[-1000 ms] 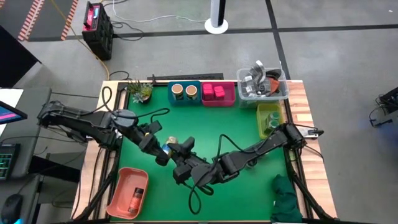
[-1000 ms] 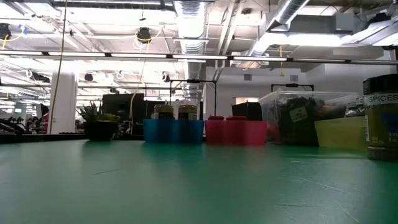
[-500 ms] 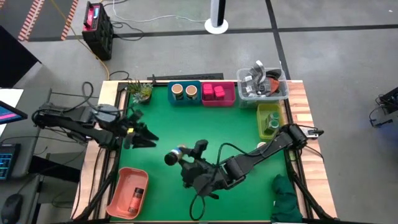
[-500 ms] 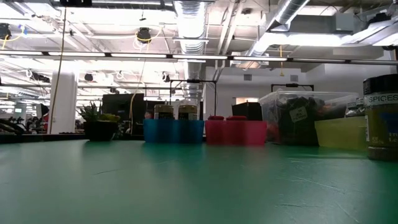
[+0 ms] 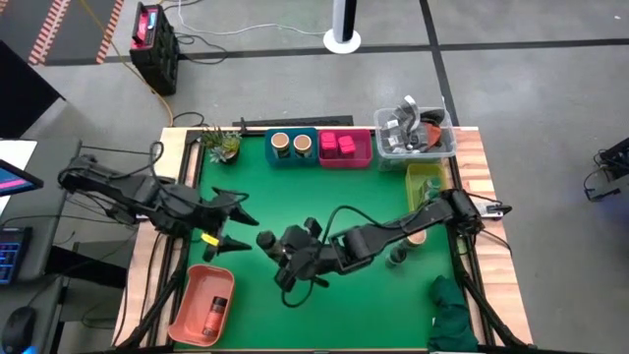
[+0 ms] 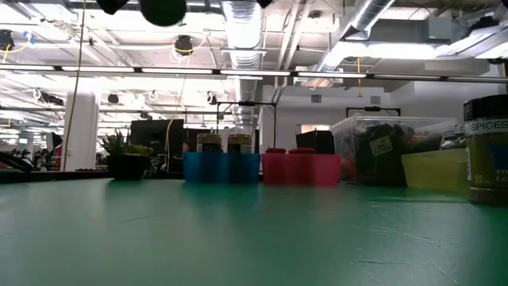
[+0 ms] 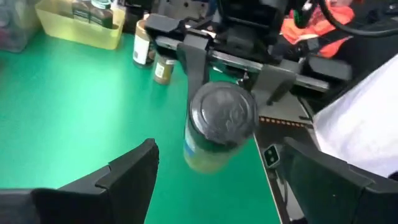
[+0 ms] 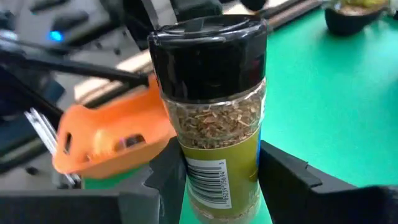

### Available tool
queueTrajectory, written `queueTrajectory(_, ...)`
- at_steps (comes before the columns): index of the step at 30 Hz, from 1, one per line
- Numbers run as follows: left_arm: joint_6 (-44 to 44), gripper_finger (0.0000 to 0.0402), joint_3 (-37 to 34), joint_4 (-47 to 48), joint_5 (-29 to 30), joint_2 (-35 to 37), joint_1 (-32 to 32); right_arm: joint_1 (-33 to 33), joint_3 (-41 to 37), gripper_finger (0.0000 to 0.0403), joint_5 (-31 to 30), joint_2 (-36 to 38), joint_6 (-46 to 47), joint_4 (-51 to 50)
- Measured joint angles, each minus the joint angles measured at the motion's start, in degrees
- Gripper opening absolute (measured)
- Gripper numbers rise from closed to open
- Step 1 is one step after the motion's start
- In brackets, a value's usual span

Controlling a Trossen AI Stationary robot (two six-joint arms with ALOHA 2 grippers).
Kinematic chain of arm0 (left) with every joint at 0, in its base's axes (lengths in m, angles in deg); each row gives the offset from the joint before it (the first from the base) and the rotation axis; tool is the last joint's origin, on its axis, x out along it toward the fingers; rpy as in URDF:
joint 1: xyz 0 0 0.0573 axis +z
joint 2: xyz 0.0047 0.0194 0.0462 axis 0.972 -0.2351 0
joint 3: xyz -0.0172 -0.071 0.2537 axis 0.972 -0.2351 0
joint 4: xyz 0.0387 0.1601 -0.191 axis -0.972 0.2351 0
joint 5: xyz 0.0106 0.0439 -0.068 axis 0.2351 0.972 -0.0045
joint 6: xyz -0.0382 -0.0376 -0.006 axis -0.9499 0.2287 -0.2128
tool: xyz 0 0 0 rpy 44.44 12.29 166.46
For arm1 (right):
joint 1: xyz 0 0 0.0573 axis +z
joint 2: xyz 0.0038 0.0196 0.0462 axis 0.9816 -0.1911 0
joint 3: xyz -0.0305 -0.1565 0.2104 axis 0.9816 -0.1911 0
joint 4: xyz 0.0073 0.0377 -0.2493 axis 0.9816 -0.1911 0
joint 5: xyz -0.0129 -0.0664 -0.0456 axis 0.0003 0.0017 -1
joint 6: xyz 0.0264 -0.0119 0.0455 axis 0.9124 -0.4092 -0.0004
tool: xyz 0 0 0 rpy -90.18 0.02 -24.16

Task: Sort spices by type
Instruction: Put the left black spice bottle into the orange bin

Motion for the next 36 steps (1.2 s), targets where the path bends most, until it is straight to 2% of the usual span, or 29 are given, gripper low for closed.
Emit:
queueTrajectory(5, 0.91, 0.0322, -0.02, -5.13, -0.03, -3.21, -0.51, 0.13, 0.00, 0.0200, 0.03, 0.02, -0.09, 2.41)
queueTrajectory(18, 2.45, 0.0320, 0.00, -10.62, -2.22, -6.37, -0.49, 0.13, 0.00, 0.0200, -0.04, 0.02, -0.15, 4.93)
queueTrajectory(22, 2.76, 0.0290, 0.00, -10.75, -1.79, -6.29, -0.49, 0.11, 0.00, 0.0200, -0.06, 0.02, -0.15, 5.42)
queueTrajectory(30, 1.84, 0.0200, 0.00, -10.77, -1.82, -6.26, -0.49, 0.11, 0.00, 0.0202, -0.10, 0.02, 0.05, 6.91)
queueTrajectory(33, 1.49, 0.0197, 0.00, -10.42, -3.09, -5.92, -0.46, 0.08, 0.00, 0.0222, 0.16, 0.02, 0.02, 6.83)
queueTrajectory(36, 0.68, 0.0197, 0.00, -8.25, -3.66, -5.06, -0.45, -0.28, 0.00, 0.0260, 1.93, 0.02, -0.41, 5.89)
